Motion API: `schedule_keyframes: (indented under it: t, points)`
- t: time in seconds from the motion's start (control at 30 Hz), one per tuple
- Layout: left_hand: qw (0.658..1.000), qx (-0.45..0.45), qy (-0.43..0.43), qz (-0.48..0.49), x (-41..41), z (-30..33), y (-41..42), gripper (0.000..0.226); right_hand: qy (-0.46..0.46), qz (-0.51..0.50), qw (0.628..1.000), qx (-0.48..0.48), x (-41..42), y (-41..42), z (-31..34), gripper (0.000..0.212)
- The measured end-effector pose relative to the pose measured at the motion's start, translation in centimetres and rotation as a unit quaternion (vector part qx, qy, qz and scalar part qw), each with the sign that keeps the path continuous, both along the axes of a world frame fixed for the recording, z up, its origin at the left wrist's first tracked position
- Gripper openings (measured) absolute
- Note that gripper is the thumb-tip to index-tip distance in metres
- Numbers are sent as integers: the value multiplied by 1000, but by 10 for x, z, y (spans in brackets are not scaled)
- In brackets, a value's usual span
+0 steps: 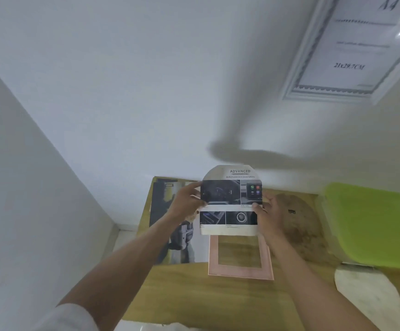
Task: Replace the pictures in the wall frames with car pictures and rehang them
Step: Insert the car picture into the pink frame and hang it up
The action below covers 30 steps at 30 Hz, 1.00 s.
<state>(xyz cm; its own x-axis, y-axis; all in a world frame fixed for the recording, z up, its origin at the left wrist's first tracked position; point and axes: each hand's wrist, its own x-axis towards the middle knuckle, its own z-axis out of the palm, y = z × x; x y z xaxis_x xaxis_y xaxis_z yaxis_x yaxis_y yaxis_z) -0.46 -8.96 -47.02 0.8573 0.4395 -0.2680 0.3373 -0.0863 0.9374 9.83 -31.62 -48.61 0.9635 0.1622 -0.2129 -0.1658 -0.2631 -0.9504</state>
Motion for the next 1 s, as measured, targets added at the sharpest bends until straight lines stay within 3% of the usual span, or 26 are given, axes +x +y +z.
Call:
schedule_keyframes:
  t: [0.2,0.5,0.7,1.0]
  points:
    - [993,92,64,-40,8,-33,-55,65,7,52,988,-148,2,-49,-50,27]
    - [947,249,177,-96,-1,-71,-98,40,-11,164,905,-391,-3,-76,-83,35]
    - [922,303,225,-87,-4,-78,-100,41,-36,192,886,-420,-10,-75,-71,58]
    - [907,327,238,-120,-3,-89,-95,41,-45,220,872,-435,-14,-75,-64,53]
